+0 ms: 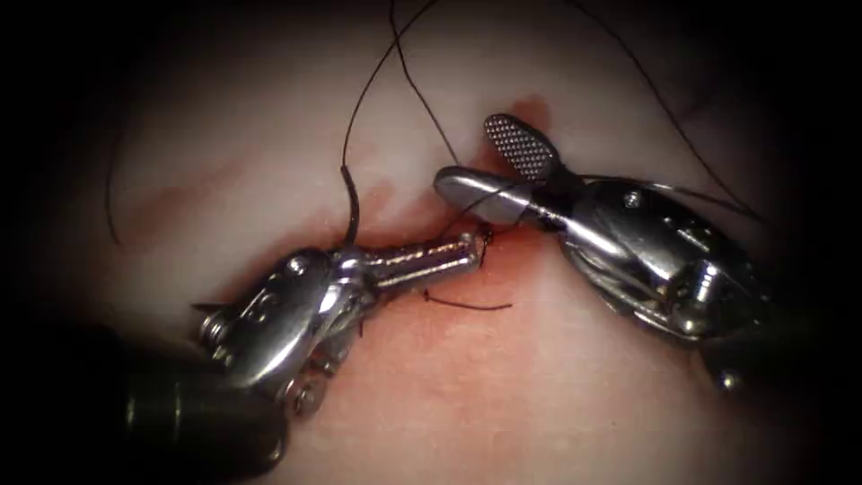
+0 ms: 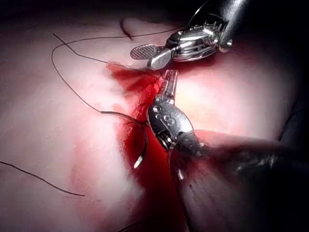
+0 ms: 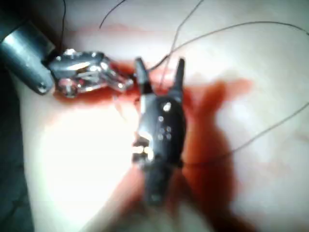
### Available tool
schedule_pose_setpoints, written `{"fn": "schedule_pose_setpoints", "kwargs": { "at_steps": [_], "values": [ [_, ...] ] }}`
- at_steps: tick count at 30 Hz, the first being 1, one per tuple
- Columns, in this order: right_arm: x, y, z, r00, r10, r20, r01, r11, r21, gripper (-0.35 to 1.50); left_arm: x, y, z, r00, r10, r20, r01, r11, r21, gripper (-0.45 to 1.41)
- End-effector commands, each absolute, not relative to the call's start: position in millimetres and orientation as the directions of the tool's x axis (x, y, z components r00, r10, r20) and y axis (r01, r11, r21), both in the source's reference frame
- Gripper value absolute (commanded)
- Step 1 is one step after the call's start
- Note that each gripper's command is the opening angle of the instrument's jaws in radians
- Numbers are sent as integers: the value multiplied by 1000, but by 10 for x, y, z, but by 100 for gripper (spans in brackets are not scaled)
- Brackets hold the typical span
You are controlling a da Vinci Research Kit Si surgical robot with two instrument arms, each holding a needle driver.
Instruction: Wound Closure
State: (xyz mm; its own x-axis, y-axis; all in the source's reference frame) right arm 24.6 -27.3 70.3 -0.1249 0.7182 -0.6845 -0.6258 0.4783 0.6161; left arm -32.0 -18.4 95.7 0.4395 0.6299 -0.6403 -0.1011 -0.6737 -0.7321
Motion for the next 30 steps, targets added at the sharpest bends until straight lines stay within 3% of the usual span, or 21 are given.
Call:
{"fn": "schedule_pose_setpoints", "kwargs": {
  "at_steps": [1,9,16,30],
  "values": [
    [259,-275,709,-109,712,-693,-630,490,602,99,-325,-188,962,437,634,-638,-100,-671,-735,-45],
    [284,-261,716,11,711,-704,-676,524,519,84,-326,-184,964,426,639,-640,-102,-669,-736,-45],
    [306,-251,723,88,718,-690,-693,542,476,83,-325,-177,967,416,644,-642,-103,-668,-737,-45],
    [317,-242,747,101,734,-672,-693,537,481,79,-304,-134,995,358,667,-653,-137,-655,-743,-45]
  ]
}}
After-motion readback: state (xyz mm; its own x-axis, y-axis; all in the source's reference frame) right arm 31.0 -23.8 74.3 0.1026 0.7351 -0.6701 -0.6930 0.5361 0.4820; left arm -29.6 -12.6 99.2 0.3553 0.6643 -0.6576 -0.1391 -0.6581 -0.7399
